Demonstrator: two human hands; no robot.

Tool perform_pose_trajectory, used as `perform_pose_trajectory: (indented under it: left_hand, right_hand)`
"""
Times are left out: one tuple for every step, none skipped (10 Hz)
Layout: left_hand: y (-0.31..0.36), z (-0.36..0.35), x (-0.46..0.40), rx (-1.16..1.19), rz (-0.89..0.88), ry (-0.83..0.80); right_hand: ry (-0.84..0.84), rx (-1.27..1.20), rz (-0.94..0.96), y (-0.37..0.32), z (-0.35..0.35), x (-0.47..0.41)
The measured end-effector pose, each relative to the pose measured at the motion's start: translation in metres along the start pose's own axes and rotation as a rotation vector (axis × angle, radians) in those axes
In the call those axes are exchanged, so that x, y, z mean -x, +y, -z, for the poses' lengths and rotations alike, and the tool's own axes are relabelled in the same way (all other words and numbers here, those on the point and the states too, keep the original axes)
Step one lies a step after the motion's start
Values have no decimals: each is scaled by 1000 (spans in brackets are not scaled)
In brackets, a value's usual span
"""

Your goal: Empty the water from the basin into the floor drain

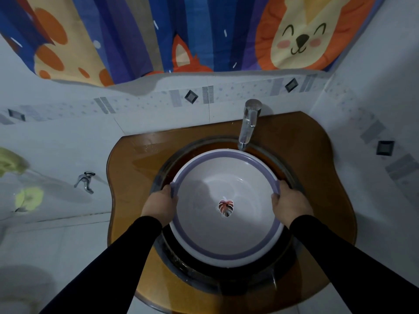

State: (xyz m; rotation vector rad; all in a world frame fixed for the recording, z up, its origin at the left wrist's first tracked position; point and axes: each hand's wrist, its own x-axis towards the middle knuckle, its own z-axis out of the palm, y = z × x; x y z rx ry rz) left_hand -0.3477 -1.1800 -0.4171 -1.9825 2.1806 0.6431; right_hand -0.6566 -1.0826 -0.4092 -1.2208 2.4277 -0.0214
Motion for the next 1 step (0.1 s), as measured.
perform_pose_trajectory:
  left_hand:
    - [-1, 12, 5, 52, -55, 93]
  right_hand:
    - [69, 10, 13, -2, 12, 1]
